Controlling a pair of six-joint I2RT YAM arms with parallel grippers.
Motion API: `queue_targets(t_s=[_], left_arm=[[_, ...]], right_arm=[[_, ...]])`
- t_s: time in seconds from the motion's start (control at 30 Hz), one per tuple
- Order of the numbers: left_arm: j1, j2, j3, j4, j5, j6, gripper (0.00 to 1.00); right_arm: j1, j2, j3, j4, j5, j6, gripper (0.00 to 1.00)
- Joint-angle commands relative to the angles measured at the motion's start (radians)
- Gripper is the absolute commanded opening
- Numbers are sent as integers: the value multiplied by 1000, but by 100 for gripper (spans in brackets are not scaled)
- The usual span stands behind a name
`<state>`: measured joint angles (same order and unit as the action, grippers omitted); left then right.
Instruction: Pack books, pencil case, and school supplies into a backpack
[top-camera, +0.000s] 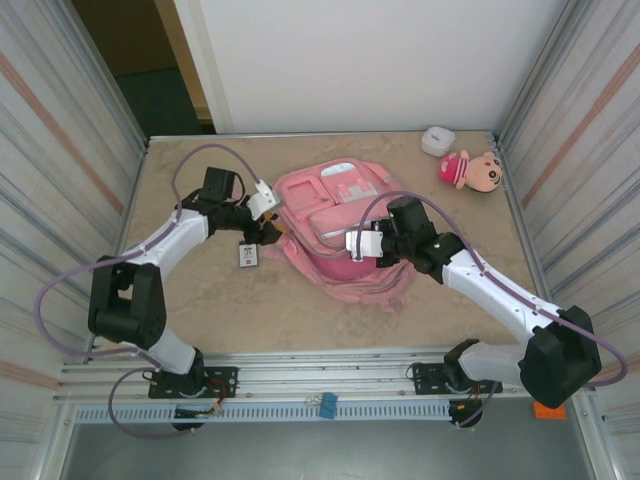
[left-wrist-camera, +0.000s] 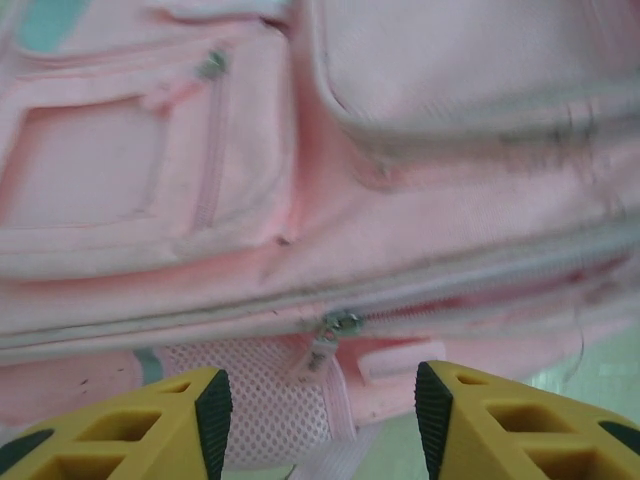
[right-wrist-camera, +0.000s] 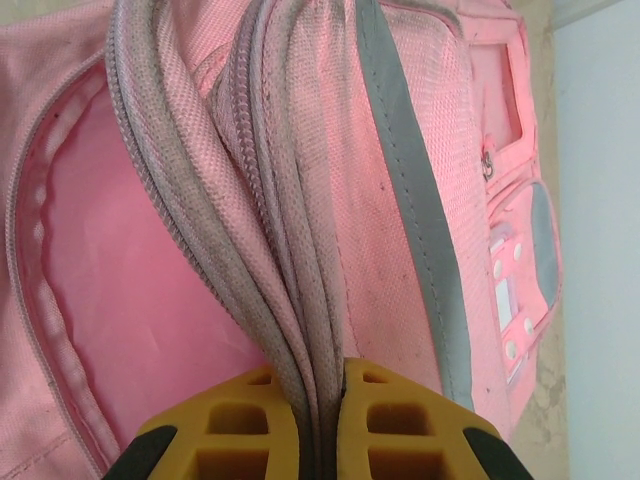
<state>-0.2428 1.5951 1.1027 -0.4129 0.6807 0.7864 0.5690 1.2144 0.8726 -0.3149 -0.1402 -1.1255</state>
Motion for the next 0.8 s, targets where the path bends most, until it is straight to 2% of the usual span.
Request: queue_targets(t_s=[0.0, 0.23, 0.47, 0.67, 0.7, 0.77], left_arm=[[5, 64, 37, -206, 17, 296, 53], [-25, 151, 74, -157, -21, 310, 54], [-42, 211, 126, -120, 30, 288, 53], [-52, 236, 154, -119, 29, 281, 36], [-54, 235, 151, -104, 18, 267, 36], [-52, 228, 137, -67, -19, 242, 44]], right_arm=[[-5, -23, -1, 34, -26, 46, 0], [-1, -31, 0, 31, -24, 53, 0], [1, -45, -12, 28, -24, 62, 0], [2, -58, -22, 34, -24, 73, 0], [3, -59, -23, 35, -24, 75, 0], [3, -64, -27, 36, -25, 78, 0]])
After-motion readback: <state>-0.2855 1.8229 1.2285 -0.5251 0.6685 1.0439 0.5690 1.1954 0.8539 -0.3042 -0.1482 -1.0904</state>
